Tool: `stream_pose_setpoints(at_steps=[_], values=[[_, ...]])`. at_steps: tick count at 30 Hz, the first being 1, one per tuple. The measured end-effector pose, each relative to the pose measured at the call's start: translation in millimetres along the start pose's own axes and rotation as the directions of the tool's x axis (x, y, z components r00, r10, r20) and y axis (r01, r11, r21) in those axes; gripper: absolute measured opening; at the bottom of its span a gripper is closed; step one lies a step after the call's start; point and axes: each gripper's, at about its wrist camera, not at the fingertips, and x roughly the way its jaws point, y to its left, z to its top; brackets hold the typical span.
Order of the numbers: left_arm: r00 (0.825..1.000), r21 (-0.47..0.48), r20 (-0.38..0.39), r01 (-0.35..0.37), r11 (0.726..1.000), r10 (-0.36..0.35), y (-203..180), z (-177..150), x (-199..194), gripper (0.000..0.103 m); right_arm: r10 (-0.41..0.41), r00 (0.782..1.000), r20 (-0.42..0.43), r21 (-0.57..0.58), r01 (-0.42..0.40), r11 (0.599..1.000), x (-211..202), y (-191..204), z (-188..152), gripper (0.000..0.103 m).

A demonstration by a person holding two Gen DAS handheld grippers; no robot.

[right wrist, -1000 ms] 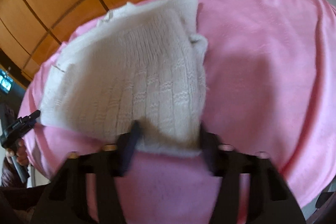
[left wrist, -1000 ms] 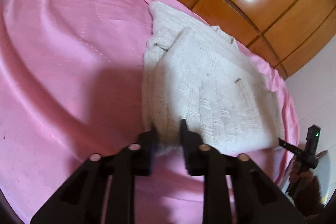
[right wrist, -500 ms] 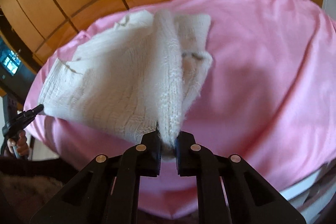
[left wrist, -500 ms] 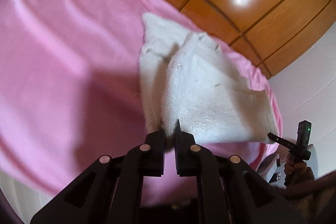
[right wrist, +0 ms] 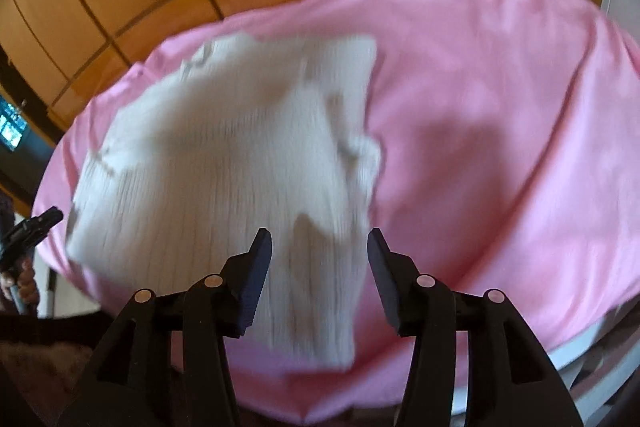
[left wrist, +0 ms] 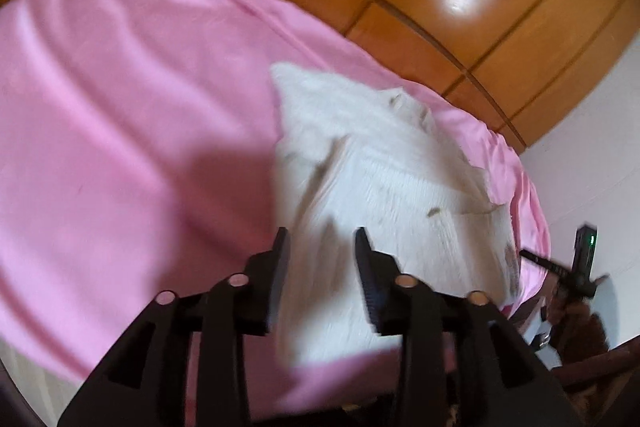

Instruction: Fold small clothes

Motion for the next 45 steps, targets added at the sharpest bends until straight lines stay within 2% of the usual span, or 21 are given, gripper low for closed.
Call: stream_pose_setpoints(at_steps=[3,6,7,8,9,10,11,16,19,22,24,29,33,36,38,40,42,43,44,45], values=[[1.0,0.068,-0.009,-0.013,0.998,0.013,-15,15,24,0.045,-0.026,0.999,0.031,-0.021,0.026,0.999,18,10,23,0.049],[0.999,0.089,-0.04,-0.016,0.996,0.019,-22,25,46,0.043,-0.04,0.999,0.013,-0.056,0.041,0.998,38,19,35,0.048],[0.998,0.087,-0.053,-0.012,0.996,0.017,-21,26,53,0.036,-0.053,0.999,0.0,-0.072,0.053,0.996,45,23,38,0.036],[0.998,0.092,-0.064,-0.014,0.996,0.02,-23,26,58,0.026,-0.064,0.998,-0.013,-0.085,0.062,0.994,49,24,39,0.02],[0.997,0.107,-0.063,-0.03,0.994,0.037,-26,25,59,0.007,-0.072,0.997,-0.017,-0.098,0.07,0.993,49,26,38,0.012],[0.997,0.136,-0.045,-0.054,0.989,0.06,-31,23,58,0.006,-0.071,0.997,-0.01,-0.104,0.07,0.992,46,28,36,0.007],[0.998,0.141,-0.031,-0.047,0.989,0.052,-32,22,53,0.006,-0.067,0.998,-0.001,-0.107,0.067,0.992,41,30,35,0.007],[0.998,0.103,0.047,0.04,0.994,-0.045,-32,22,14,0.005,-0.039,0.995,0.093,-0.096,0.048,0.994,-7,33,36,0.006],[0.992,0.086,0.102,0.067,0.994,-0.076,-34,36,-3,0.005,-0.011,0.989,0.151,-0.08,0.024,0.997,-23,35,51,0.006],[0.987,0.103,0.142,0.066,0.992,-0.08,-40,62,-6,0.005,-0.015,0.981,0.196,-0.082,0.032,0.996,-22,39,79,0.006],[0.985,0.12,0.16,0.049,0.992,-0.068,-43,84,0,0.005,-0.03,0.977,0.21,-0.083,0.049,0.995,-12,38,101,0.006],[0.985,0.129,0.172,-0.015,0.992,-0.008,-48,147,43,0.005,-0.085,0.975,0.203,-0.023,0.092,0.995,29,20,153,0.005],[0.99,0.122,0.116,-0.093,0.988,0.079,-40,183,97,0.005,-0.148,0.977,0.153,0.04,0.144,0.989,81,0,183,0.005],[0.986,0.1,0.035,-0.164,0.981,0.161,-29,188,137,0.005,-0.2,0.978,0.06,0.059,0.197,0.979,130,-9,182,0.005],[0.968,0.098,-0.028,-0.247,0.964,0.251,-21,184,164,0.006,-0.215,0.977,0.011,0.061,0.214,0.975,154,-13,175,0.005],[0.95,0.1,-0.028,-0.305,0.947,0.31,-21,180,170,0.015,-0.216,0.976,0.004,0.063,0.215,0.974,164,-14,170,0.005],[0.942,0.101,0.024,-0.337,0.936,0.336,-27,176,158,0.014,-0.219,0.975,0.037,0.066,0.217,0.974,154,-13,170,0.016],[0.946,0.102,0.061,-0.324,0.94,0.32,-32,175,146,0.014,-0.227,0.972,0.058,0.066,0.224,0.972,147,-11,170,0.032],[0.955,0.109,0.093,-0.29,0.951,0.281,-38,174,134,0.014,-0.237,0.968,0.086,0.065,0.232,0.971,139,-9,170,0.043],[0.968,0.126,0.108,-0.239,0.963,0.226,-45,172,125,0.014,-0.225,0.966,0.131,0.059,0.219,0.974,125,-3,169,0.043]])
